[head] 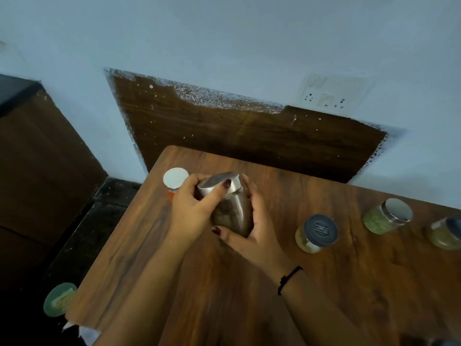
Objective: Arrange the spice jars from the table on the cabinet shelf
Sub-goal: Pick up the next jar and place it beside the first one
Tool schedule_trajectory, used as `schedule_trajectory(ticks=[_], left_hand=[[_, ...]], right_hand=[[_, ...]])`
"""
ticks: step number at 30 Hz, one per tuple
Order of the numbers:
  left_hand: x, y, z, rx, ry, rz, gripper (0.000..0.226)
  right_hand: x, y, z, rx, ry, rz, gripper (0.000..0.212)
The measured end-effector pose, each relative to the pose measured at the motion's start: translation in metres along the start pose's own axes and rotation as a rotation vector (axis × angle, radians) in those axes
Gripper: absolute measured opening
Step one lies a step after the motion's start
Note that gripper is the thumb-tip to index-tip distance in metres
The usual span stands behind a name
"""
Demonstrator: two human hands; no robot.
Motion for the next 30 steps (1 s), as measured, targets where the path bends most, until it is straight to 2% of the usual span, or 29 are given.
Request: schedule_trajectory(ticks=[3, 7, 10, 16, 19, 22, 27, 30], left_hand=[[-0.005, 0.009, 0.021, 0.023, 0.009, -0.003, 0.033], [-0.005, 0.03, 0.049, 0.066, 0.04, -0.064, 0.053], [-0.004, 0.048, 0.068, 0.059, 0.071, -0.106, 0.058], [0.002, 0.089, 0.123, 0.219, 0.129, -0.237, 0.046], [0.005, 0.102, 0.153, 0.285, 0.186, -0.273, 0.06], [0.009, 0.113, 0.178, 0.297, 0.213, -0.282, 0.072], [0.021, 0.128, 0.202, 0.223, 0.257, -0.297, 0.074], [0.029, 0.131, 0.214, 0.184, 0.279, -0.304, 0.059]], right_hand=[[0.006, -0.014, -0.012, -0.035, -0.035, 0.039, 0.106], [0.019, -0.037, -0.027, -0.131, -0.049, 0.137, 0.103], [0.025, -0.06, -0.044, -0.168, -0.082, 0.177, 0.1], [0.035, -0.116, -0.071, -0.383, -0.113, 0.287, 0.098], [0.039, -0.139, -0.083, -0.556, -0.112, 0.288, 0.09], [0.043, -0.153, -0.095, -0.613, -0.122, 0.268, 0.084], [0.047, -0.165, -0.099, -0.617, -0.068, 0.256, 0.085], [0.049, -0.171, -0.102, -0.627, -0.054, 0.239, 0.088]])
Point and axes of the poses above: each hand's wrist, its own x-axis away from the middle knuckle, its own y-axis out of the palm, z = x × y, the point moved 10 cm from there along -x, towards the middle knuckle, and after that the axes turned 7 degrees about x, right-handed, at the moved point
